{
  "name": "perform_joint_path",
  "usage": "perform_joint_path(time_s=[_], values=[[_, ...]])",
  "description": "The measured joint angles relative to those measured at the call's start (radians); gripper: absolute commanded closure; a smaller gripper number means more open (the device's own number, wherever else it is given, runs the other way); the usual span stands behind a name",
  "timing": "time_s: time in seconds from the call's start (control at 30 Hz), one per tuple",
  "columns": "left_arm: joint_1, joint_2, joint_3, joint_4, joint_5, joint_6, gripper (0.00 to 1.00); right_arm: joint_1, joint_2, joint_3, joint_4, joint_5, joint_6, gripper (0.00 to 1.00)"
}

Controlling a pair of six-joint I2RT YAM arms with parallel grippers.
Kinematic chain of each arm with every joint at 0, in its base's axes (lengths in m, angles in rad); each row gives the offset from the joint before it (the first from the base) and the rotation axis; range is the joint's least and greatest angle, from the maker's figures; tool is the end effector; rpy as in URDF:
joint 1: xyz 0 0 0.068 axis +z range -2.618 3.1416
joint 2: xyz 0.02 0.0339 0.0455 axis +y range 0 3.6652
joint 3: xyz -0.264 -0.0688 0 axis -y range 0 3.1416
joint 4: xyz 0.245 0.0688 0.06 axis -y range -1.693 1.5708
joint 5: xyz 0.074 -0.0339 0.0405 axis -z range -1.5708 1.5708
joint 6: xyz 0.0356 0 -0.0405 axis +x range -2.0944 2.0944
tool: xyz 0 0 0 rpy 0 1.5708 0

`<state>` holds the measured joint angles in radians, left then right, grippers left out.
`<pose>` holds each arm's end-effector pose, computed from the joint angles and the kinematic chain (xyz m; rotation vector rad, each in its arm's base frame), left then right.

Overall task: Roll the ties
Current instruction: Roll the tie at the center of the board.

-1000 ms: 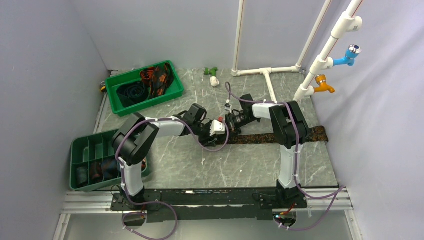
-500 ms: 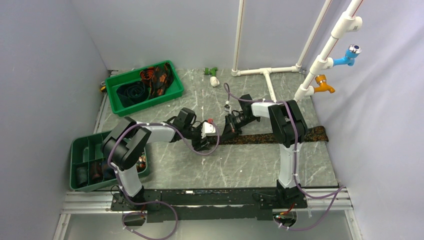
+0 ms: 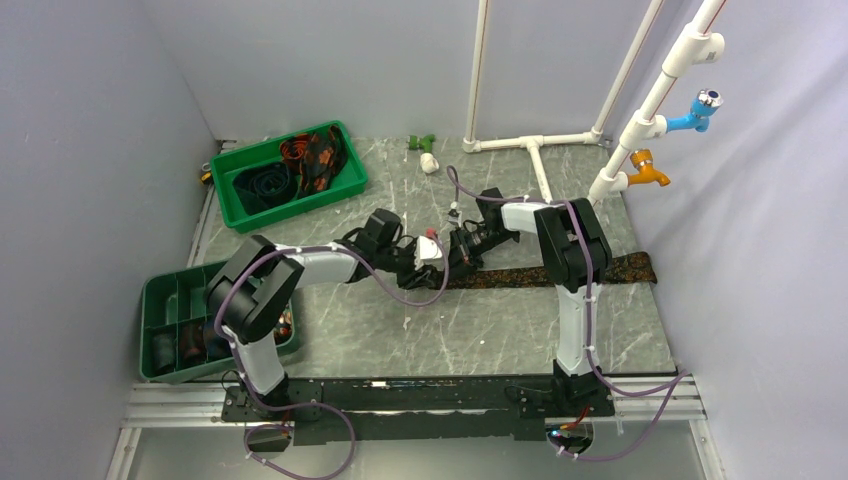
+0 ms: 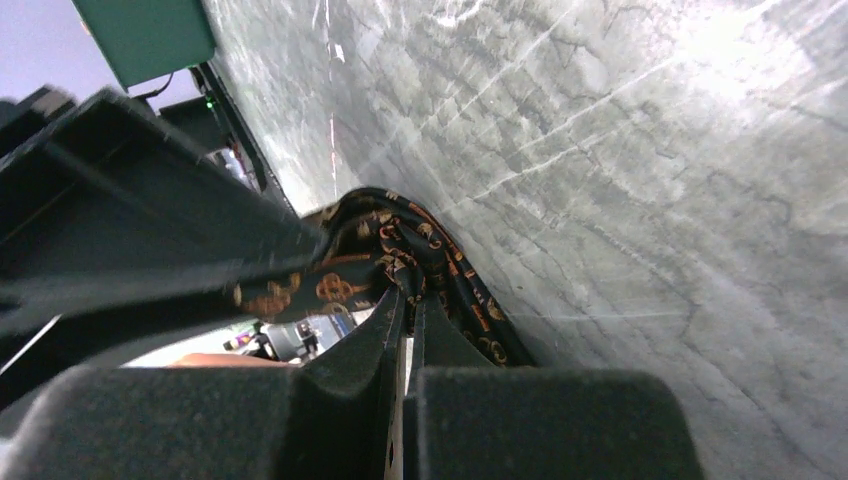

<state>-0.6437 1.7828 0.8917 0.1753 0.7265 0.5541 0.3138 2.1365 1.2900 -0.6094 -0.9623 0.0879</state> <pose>0.2675 -0.2302 0.1527 1.5405 1.5875 -0.8722 0.3520 0.1450 0.0989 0.3860 -2.6814 -1.4163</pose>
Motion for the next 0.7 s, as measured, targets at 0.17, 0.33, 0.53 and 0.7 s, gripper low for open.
perform_joint_path(time_s=[0.17, 0.33, 0.53, 0.7], values=[[-0.038, 0.049, 0.085, 0.011, -0.003, -0.071, 0.57, -0.002, 0.006, 0.002, -0.004, -0.013, -0.003, 1.00], [-0.035, 0.101, 0.109, 0.030, -0.004, -0.095, 0.57, -0.007, 0.006, -0.003, -0.002, -0.017, -0.002, 1.00], [-0.034, 0.120, 0.105, 0.021, -0.026, -0.055, 0.58, -0.008, 0.005, -0.011, 0.010, -0.028, -0.002, 0.99], [-0.039, 0.120, 0.105, 0.009, -0.043, -0.030, 0.60, -0.008, -0.006, -0.025, 0.028, -0.032, -0.006, 0.81]])
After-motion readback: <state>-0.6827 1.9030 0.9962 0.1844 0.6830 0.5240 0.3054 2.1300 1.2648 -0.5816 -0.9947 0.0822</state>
